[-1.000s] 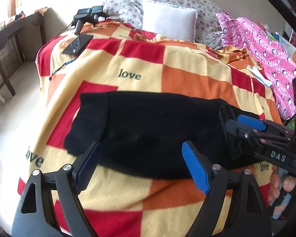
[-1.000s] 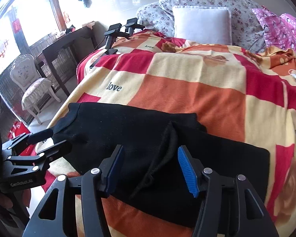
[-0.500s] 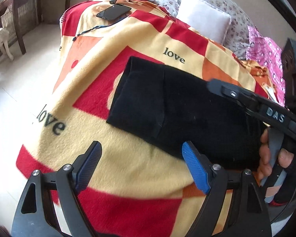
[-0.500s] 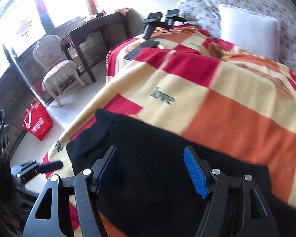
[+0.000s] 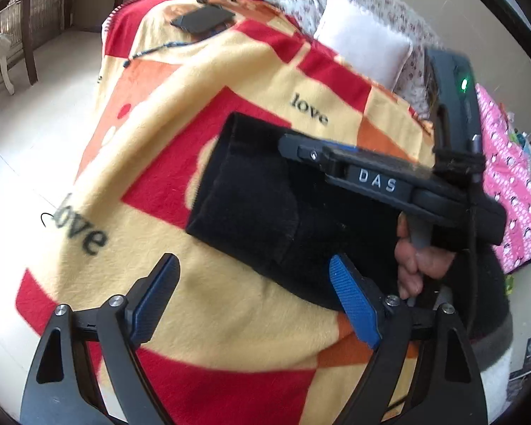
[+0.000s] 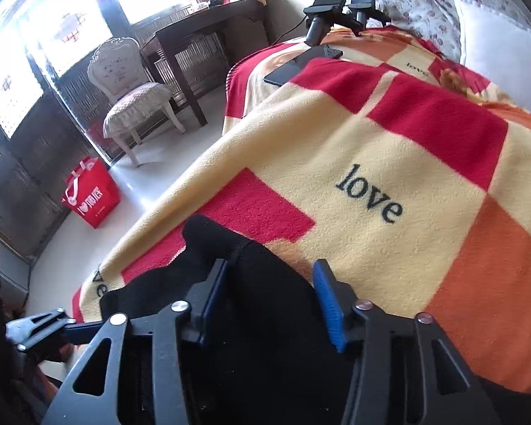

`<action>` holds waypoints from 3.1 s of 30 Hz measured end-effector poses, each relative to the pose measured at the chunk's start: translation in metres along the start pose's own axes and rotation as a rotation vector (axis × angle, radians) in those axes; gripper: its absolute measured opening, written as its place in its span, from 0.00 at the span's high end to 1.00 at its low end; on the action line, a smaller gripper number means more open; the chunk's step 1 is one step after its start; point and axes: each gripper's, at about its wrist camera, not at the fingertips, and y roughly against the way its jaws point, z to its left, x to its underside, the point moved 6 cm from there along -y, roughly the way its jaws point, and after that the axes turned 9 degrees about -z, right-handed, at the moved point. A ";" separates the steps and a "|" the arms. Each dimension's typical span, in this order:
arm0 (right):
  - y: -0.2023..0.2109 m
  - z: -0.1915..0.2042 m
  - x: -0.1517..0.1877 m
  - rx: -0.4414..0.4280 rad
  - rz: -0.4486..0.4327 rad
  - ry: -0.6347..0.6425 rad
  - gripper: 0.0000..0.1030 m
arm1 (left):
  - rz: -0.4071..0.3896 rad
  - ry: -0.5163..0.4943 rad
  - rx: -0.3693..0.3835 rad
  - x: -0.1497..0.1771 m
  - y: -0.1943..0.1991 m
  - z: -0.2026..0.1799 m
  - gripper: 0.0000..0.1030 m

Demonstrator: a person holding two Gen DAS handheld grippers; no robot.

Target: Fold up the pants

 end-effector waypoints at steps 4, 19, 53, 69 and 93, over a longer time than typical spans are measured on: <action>0.005 -0.002 -0.005 -0.030 -0.013 -0.042 0.74 | -0.014 0.078 -0.025 0.004 -0.006 0.011 0.00; 0.049 -0.010 -0.011 0.010 -0.083 -0.107 0.79 | -0.173 0.018 0.113 -0.030 -0.012 -0.033 0.83; 0.215 -0.079 0.041 0.054 -0.363 -0.394 0.87 | -0.295 -0.453 0.320 0.000 0.065 -0.150 0.21; 0.308 -0.178 0.128 0.547 -0.280 -0.474 0.80 | -0.095 -0.607 0.197 0.043 -0.043 -0.224 0.21; 0.283 -0.103 0.167 0.408 -0.175 -0.241 1.00 | -0.073 -0.558 0.170 0.029 -0.070 -0.238 0.13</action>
